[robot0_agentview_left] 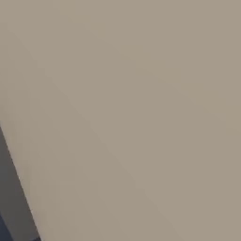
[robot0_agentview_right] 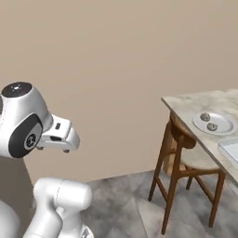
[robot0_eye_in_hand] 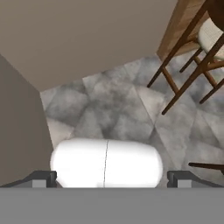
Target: Place two dumplings into each of the tupperware containers and then place the containers in the fridge.
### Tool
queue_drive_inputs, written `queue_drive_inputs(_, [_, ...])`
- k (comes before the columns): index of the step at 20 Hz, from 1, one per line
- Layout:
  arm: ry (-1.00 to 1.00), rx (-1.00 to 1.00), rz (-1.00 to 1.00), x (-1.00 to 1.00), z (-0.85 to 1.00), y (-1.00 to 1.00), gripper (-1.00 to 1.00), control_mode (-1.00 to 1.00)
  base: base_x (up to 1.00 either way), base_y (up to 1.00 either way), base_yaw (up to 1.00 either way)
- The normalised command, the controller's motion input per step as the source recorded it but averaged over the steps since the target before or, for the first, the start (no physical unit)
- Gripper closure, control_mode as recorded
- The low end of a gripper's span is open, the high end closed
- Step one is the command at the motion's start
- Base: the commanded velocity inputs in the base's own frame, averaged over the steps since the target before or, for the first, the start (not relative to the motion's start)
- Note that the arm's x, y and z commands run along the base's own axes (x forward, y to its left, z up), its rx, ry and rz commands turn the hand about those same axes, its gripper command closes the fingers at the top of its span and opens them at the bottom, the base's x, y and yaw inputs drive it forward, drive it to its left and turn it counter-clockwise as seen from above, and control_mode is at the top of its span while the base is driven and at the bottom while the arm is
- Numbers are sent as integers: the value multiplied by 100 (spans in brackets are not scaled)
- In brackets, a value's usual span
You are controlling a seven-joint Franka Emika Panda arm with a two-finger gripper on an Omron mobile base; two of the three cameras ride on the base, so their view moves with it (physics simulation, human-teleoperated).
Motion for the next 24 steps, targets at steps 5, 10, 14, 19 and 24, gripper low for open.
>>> queue_drive_inputs(5, [0,0,0,0,0,0,-100,100,69,31,-67])
queue_drive_inputs(10, [0,0,0,0,0,0,-100,100,64,46,-69])
queue_drive_inputs(14, [0,0,0,0,0,0,-100,100,51,34,-73])
queue_drive_inputs(19, [0,0,0,0,0,0,-100,100,59,45,-71])
queue_drive_inputs(24, [0,0,0,0,0,0,-100,100,67,71,-60])
